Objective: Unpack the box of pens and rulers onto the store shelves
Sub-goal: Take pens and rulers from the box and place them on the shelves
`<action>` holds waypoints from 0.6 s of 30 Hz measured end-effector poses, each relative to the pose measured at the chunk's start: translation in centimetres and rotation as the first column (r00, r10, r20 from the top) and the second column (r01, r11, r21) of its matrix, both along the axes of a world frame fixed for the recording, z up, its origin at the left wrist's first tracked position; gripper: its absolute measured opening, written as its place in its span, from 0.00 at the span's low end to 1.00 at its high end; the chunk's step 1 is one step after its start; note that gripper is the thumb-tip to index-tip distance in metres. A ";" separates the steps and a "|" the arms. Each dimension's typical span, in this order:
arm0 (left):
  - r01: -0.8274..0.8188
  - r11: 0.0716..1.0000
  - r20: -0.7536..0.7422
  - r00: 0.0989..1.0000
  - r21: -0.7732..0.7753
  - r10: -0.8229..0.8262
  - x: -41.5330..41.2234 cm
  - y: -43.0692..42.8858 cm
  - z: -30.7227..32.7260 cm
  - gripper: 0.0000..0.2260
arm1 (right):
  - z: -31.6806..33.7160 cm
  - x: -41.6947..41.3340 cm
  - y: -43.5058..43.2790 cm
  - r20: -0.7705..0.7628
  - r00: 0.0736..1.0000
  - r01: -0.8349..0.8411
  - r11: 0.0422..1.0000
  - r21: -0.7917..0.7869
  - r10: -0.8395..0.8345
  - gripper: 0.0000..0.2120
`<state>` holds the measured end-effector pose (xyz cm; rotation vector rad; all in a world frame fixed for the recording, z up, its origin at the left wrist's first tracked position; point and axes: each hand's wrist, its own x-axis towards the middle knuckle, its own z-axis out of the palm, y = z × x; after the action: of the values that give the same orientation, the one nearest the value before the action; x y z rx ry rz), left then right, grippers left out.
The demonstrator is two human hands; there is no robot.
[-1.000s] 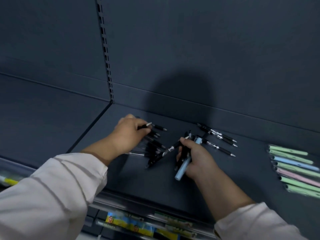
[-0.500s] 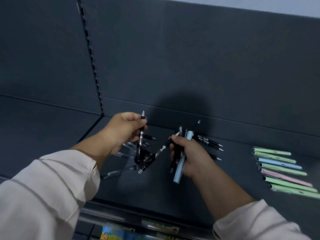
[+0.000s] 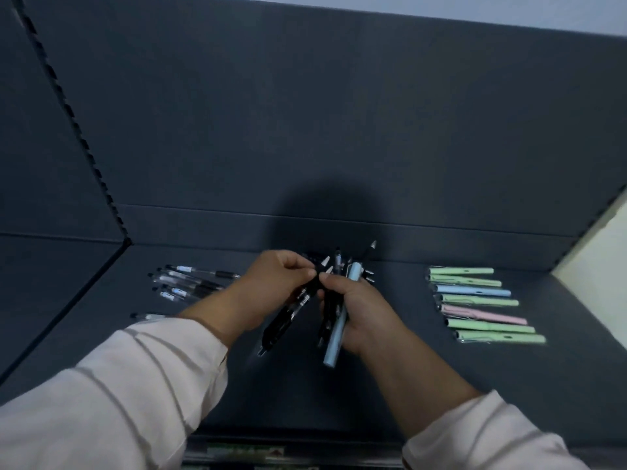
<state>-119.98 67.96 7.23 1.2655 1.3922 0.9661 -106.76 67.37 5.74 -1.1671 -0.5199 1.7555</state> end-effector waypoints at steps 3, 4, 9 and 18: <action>0.142 0.989 -0.041 0.989 -0.027 -0.143 1.0 0.1 -0.2 0.09 | -0.8 1.5 0.3 -0.001 0.999 0.050 0.999 -0.019 -0.051 0.13; 0.199 0.980 -0.079 0.976 -0.029 -0.201 1.2 0.2 -0.4 0.12 | -1.0 2.0 0.4 -0.001 0.998 0.064 0.998 -0.023 -0.064 0.14; 0.332 0.941 -0.272 0.913 0.062 -0.304 2.5 0.6 -2.0 0.20 | -2.4 3.9 0.4 0.083 0.996 0.034 0.999 -0.003 -0.033 0.11; 0.563 0.817 -0.737 0.603 0.122 -0.305 2.8 1.9 -5.0 0.29 | -3.4 8.1 1.1 0.097 0.979 0.184 0.982 -0.030 -0.180 0.06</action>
<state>-117.15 69.83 2.21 2.2947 1.3443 0.3712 -98.69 68.45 2.38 -1.2885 -0.4217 1.5659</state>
